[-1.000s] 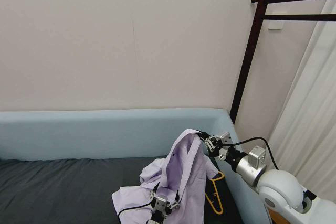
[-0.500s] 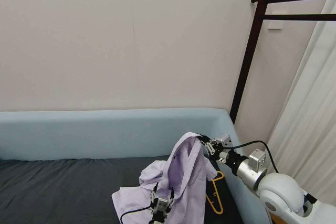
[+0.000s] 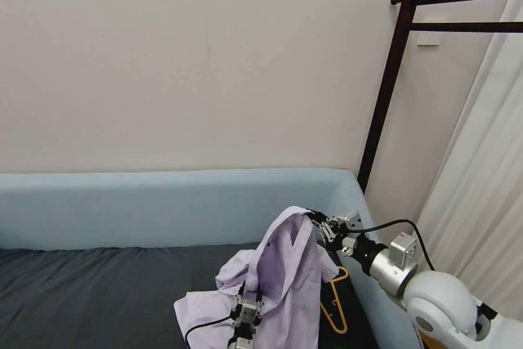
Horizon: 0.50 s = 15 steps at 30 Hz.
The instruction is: Pick up the clothes from the sofa and hang them on the clothes hanger.
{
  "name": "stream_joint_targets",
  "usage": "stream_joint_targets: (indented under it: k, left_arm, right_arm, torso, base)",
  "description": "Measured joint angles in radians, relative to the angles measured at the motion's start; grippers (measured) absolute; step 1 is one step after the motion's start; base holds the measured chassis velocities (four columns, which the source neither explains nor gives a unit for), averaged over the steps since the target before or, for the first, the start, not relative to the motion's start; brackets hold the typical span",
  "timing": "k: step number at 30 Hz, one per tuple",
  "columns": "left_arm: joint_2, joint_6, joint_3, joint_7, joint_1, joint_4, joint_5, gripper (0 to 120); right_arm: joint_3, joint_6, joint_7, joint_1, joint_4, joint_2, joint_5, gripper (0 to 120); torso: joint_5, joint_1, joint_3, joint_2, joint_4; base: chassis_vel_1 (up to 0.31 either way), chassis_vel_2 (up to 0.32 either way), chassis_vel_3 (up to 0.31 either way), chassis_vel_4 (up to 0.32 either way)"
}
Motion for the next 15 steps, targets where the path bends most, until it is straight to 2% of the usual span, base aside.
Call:
stream_joint_targets:
  k: [3, 4, 7, 10, 12, 13, 15]
  left_arm:
    - [0.018, -0.001, -0.009, 0.001, 0.012, -0.02, -0.003, 15]
    - [0.018, -0.001, -0.009, 0.001, 0.012, -0.02, -0.003, 15]
    - [0.04, 0.0, -0.014, 0.003, 0.029, -0.052, -0.008, 0]
    - [0.055, 0.002, -0.018, 0.008, 0.041, -0.077, -0.017, 0]
    - [0.079, 0.0, -0.033, 0.033, 0.064, -0.136, -0.065, 0]
    - [0.079, 0.0, -0.033, 0.033, 0.064, -0.136, -0.065, 0]
    - [0.106, 0.01, -0.05, 0.058, 0.087, -0.205, -0.123, 0]
  right_arm:
    - [-0.004, 0.0, 0.001, 0.003, -0.002, 0.001, 0.0, 0]
    - [-0.004, 0.0, 0.001, 0.003, -0.002, 0.001, 0.0, 0]
    - [-0.004, 0.0, 0.002, 0.005, -0.008, 0.006, -0.002, 0]
    - [-0.004, -0.001, 0.005, 0.003, -0.012, 0.01, -0.003, 0]
    - [-0.005, -0.003, 0.013, 0.001, -0.025, 0.02, -0.001, 0]
    - [-0.005, -0.003, 0.013, 0.001, -0.025, 0.02, -0.001, 0]
    - [-0.012, -0.008, 0.024, 0.005, -0.044, 0.032, 0.007, 0]
  torso:
    - [0.0, 0.0, 0.0, 0.0, 0.0]
    - [0.0, 0.0, 0.0, 0.0, 0.0]
    - [-0.0001, 0.0, 0.0, 0.0, 0.0]
    - [-0.0001, 0.0, 0.0, 0.0, 0.0]
    - [-0.0002, 0.0, 0.0, 0.0, -0.0001]
    - [-0.0002, 0.0, 0.0, 0.0, -0.0001]
    - [-0.0001, 0.0, 0.0, 0.0, 0.0]
  base:
    - [0.0, 0.0, 0.0, 0.0]
    - [0.0, 0.0, 0.0, 0.0]
    - [0.0, 0.0, 0.0, 0.0]
    - [0.0, 0.0, 0.0, 0.0]
    - [0.0, 0.0, 0.0, 0.0]
    - [0.0, 0.0, 0.0, 0.0]
    - [0.0, 0.0, 0.0, 0.0]
